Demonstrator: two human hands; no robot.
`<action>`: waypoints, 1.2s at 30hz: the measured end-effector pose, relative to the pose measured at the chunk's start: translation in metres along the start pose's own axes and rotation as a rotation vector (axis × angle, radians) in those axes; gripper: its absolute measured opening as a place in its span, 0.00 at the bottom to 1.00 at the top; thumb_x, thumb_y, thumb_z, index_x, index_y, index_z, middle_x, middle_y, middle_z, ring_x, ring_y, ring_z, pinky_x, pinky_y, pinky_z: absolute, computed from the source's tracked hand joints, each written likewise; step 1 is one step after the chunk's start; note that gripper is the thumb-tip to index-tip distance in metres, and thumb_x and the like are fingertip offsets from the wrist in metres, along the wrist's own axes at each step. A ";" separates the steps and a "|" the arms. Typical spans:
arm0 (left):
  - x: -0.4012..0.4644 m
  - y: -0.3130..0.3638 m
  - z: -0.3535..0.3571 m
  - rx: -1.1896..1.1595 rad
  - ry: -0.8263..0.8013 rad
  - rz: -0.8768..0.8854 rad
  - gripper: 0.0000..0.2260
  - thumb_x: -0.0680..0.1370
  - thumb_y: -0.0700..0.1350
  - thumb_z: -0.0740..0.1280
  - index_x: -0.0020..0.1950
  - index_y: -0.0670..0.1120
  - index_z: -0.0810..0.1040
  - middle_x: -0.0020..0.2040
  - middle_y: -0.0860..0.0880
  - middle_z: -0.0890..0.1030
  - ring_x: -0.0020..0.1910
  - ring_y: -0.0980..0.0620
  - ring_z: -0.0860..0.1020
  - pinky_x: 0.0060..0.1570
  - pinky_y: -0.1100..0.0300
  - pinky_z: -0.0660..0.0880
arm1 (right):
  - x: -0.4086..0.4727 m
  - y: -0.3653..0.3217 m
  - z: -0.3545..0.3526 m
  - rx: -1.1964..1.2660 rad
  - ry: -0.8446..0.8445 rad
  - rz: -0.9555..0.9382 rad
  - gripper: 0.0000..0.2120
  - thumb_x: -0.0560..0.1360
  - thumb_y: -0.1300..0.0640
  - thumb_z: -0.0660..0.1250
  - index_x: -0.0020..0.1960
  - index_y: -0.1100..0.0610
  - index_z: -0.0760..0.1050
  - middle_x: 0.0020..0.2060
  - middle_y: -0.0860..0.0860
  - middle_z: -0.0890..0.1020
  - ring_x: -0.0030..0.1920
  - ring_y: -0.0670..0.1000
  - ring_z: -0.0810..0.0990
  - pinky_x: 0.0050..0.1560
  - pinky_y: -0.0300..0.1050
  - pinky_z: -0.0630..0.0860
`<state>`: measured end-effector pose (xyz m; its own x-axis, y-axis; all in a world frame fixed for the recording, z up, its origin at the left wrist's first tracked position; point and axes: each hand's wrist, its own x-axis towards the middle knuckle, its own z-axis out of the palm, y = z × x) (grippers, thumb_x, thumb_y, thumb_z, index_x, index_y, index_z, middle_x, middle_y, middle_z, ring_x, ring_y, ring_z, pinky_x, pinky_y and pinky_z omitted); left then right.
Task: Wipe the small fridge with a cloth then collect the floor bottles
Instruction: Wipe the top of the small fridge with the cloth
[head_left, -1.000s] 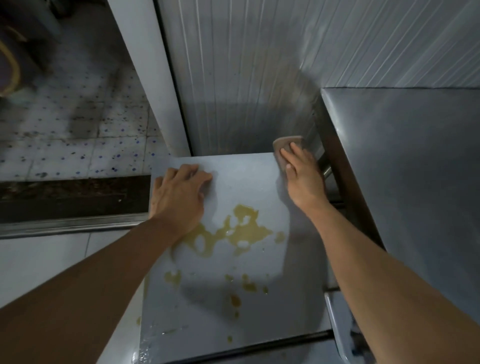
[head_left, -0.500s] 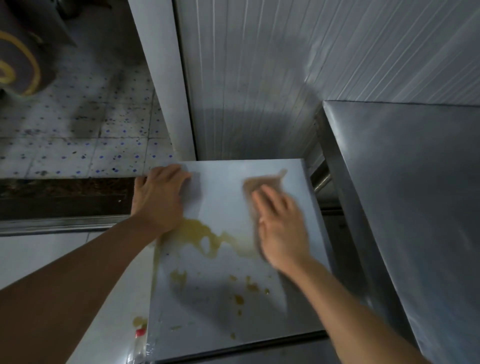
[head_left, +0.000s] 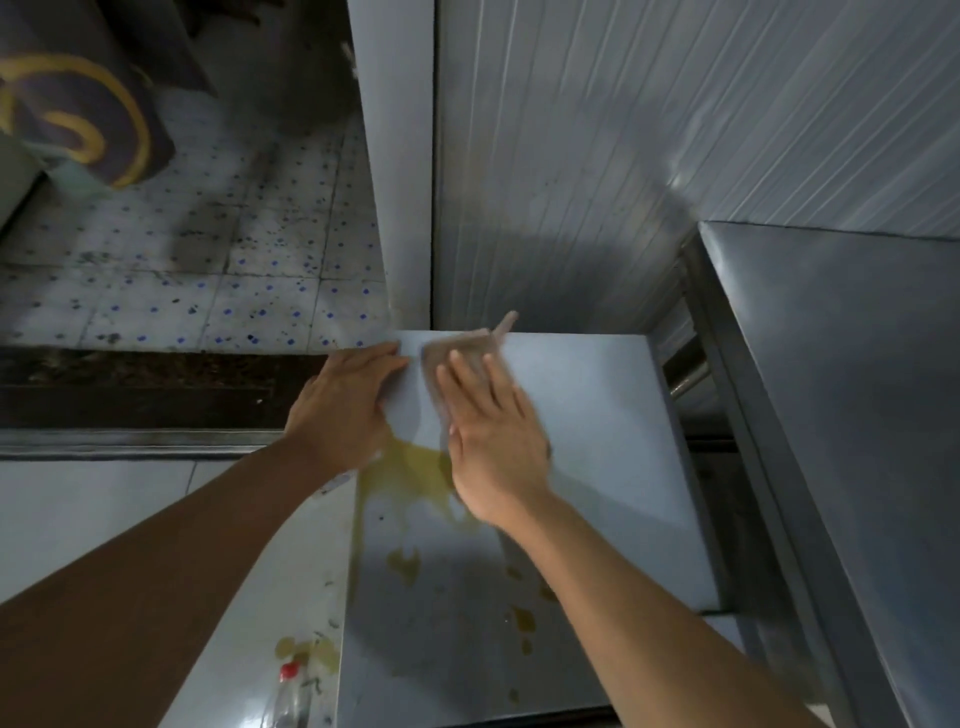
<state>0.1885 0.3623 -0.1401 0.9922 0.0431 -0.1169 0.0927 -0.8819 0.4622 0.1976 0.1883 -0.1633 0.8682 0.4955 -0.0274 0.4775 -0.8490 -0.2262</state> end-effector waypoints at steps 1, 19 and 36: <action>-0.002 -0.002 -0.002 -0.037 0.013 -0.005 0.25 0.73 0.35 0.62 0.70 0.47 0.70 0.73 0.51 0.66 0.71 0.50 0.62 0.71 0.51 0.60 | -0.012 0.004 -0.002 0.016 -0.029 -0.083 0.27 0.79 0.51 0.50 0.77 0.47 0.50 0.77 0.43 0.50 0.77 0.49 0.42 0.74 0.47 0.40; -0.043 -0.039 -0.017 -0.231 0.170 -0.153 0.20 0.73 0.33 0.63 0.65 0.45 0.72 0.62 0.45 0.76 0.59 0.49 0.76 0.56 0.59 0.70 | 0.078 -0.046 -0.002 0.014 -0.086 -0.115 0.25 0.81 0.52 0.51 0.77 0.49 0.50 0.77 0.45 0.51 0.77 0.51 0.44 0.75 0.48 0.44; -0.078 -0.019 -0.029 -0.200 0.059 -0.154 0.21 0.75 0.35 0.61 0.68 0.47 0.69 0.66 0.47 0.73 0.64 0.49 0.72 0.62 0.52 0.70 | -0.008 -0.034 -0.003 -0.084 -0.061 -0.129 0.26 0.80 0.48 0.53 0.76 0.51 0.57 0.75 0.50 0.59 0.72 0.57 0.58 0.69 0.55 0.60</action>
<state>0.1118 0.3893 -0.1140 0.9676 0.2023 -0.1511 0.2523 -0.7528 0.6080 0.1748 0.2123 -0.1526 0.7906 0.6091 -0.0627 0.5959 -0.7890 -0.1496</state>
